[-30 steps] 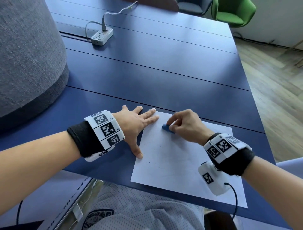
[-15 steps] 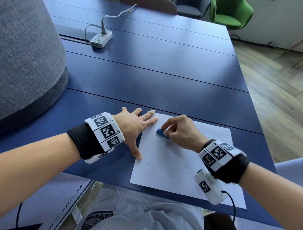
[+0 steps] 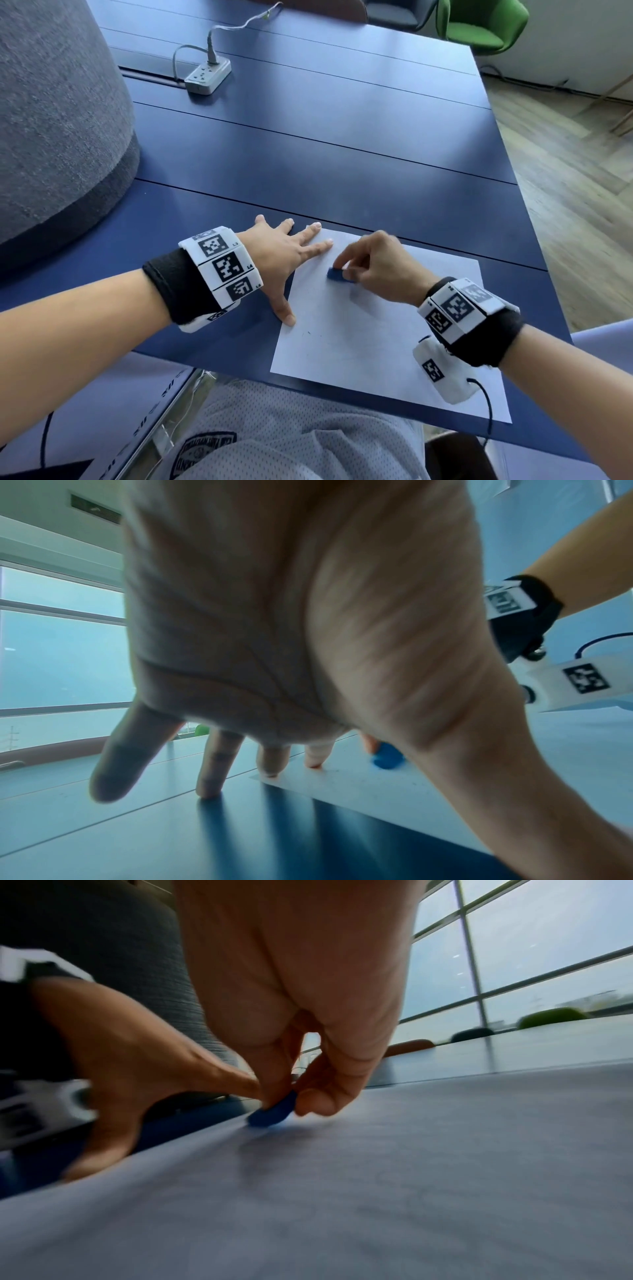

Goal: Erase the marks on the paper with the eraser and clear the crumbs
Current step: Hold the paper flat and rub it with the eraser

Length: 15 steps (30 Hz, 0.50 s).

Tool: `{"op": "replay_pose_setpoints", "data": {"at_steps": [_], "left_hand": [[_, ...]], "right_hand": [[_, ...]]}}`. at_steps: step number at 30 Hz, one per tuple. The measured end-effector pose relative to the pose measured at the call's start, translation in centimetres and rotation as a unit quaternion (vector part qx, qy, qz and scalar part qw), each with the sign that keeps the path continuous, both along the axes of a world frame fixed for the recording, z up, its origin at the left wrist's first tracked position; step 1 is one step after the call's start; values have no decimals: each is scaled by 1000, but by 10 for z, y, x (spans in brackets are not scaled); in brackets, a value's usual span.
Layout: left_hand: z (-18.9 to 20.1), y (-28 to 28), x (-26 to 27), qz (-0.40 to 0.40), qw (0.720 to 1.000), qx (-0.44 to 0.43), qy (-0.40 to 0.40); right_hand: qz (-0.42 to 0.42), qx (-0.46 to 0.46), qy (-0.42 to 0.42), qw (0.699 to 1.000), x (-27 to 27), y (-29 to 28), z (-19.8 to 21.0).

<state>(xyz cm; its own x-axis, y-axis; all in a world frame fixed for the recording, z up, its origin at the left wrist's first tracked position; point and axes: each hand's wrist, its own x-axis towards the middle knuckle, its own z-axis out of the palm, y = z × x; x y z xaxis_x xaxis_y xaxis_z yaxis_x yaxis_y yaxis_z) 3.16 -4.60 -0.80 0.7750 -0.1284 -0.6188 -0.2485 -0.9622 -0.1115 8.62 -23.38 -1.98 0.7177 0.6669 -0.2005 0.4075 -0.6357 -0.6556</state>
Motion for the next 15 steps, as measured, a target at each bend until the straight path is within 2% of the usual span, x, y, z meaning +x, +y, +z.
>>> {"op": "replay_pose_setpoints", "data": {"at_steps": [3, 8, 10, 12, 13, 15], "left_hand": [[0, -1, 0, 0, 1000, 5, 0], [1, -1, 1, 3, 1000, 1, -1], [1, 0, 0, 6, 1000, -1, 0], [1, 0, -1, 7, 1000, 1, 1], [1, 0, -1, 8, 1000, 3, 1], [1, 0, 0, 9, 1000, 4, 0]], "right_hand": [[121, -49, 35, 991, -10, 2, 3], [23, 0, -30, 999, 4, 8, -2], [86, -6, -9, 996, -5, 1, -3], [153, -53, 23, 987, -12, -3, 2], [148, -63, 20, 987, -9, -1, 3], [80, -42, -12, 996, -3, 2, 2]]}}
